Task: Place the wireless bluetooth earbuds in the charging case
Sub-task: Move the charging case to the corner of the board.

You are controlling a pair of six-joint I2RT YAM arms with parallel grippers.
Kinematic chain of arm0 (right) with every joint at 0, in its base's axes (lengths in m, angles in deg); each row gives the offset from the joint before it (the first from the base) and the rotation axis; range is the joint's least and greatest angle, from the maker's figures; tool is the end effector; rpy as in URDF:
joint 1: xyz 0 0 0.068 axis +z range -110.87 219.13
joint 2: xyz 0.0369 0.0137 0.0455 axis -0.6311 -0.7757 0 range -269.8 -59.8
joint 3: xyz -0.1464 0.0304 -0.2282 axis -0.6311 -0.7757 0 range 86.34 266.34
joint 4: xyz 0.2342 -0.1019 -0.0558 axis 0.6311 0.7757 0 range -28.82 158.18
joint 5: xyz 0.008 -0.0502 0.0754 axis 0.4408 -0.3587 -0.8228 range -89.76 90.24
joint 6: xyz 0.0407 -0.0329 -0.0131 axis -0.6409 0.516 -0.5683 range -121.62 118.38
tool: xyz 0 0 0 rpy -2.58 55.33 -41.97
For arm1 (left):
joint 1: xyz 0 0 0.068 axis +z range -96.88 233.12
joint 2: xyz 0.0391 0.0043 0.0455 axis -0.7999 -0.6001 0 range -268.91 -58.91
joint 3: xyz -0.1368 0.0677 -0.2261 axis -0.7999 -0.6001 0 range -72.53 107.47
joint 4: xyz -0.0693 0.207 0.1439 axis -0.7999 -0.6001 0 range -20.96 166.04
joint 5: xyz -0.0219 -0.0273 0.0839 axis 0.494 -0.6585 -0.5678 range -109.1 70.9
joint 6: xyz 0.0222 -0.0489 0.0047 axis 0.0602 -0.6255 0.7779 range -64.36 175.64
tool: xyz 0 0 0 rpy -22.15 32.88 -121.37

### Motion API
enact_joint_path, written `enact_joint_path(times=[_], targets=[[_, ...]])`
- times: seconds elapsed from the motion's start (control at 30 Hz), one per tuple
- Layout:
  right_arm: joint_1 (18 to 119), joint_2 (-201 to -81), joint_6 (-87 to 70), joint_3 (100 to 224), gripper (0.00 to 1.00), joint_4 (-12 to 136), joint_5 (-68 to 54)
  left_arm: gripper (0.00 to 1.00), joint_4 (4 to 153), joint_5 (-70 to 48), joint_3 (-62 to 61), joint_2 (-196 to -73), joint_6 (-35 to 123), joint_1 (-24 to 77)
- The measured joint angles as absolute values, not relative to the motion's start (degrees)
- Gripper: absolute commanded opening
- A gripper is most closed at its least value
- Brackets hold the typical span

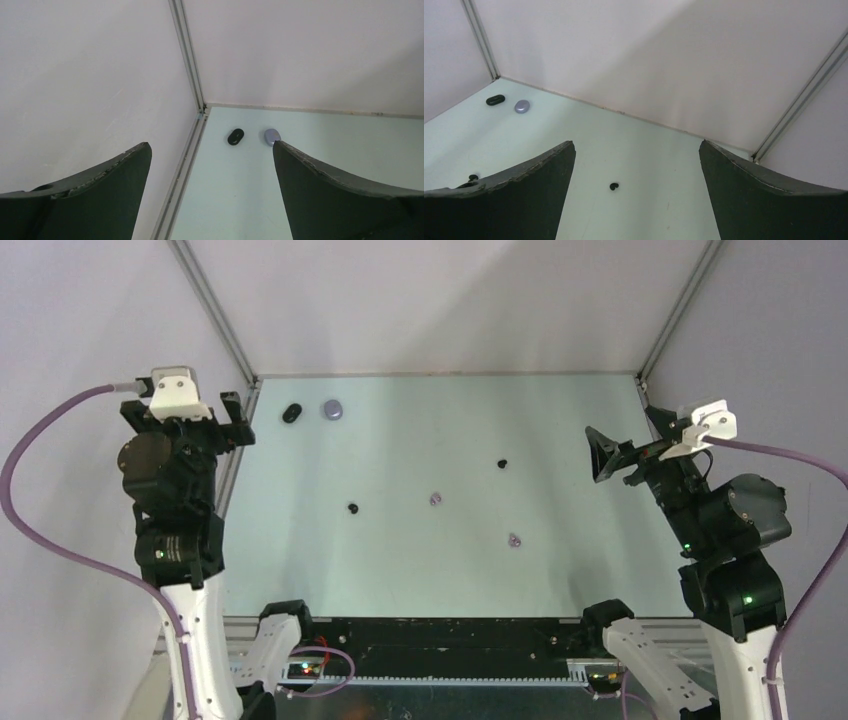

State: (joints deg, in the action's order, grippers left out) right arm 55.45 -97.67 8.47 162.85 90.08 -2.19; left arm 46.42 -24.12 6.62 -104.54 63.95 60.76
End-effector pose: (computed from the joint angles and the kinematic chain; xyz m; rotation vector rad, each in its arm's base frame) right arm 0.0701 0.0221 0.4939 -0.3545 1.3566 0.1201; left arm 0.1142 0.0185 0.4949 -0.0619 1.5085 0.2895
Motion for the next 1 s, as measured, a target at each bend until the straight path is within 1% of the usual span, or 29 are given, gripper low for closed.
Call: enact_joint_path(times=[0.33,0.53,0.67,0.8,1.0], targets=[[56.0,-95.0,10.1,162.2,1.00,90.0,-1.9,0.99,46.7,-22.3,7.5,-107.6,62.6,60.8],[56.0,-95.0,11.8,159.8,1.00,89.5,-5.8,0.99,49.4,-21.5,5.5,-107.3,62.7,59.7],[55.3,-95.3,12.5,156.3,1.00,89.6,-9.6,0.99,51.7,-23.1,1.8,-107.5,64.3,56.3],[54.6,-95.9,12.7,155.2,1.00,89.8,-12.6,0.99,53.1,-24.9,0.0,-110.4,65.9,54.2],[54.2,-96.0,13.1,154.2,1.00,88.9,-16.8,0.99,55.8,-27.2,-0.3,-117.5,66.6,53.9]])
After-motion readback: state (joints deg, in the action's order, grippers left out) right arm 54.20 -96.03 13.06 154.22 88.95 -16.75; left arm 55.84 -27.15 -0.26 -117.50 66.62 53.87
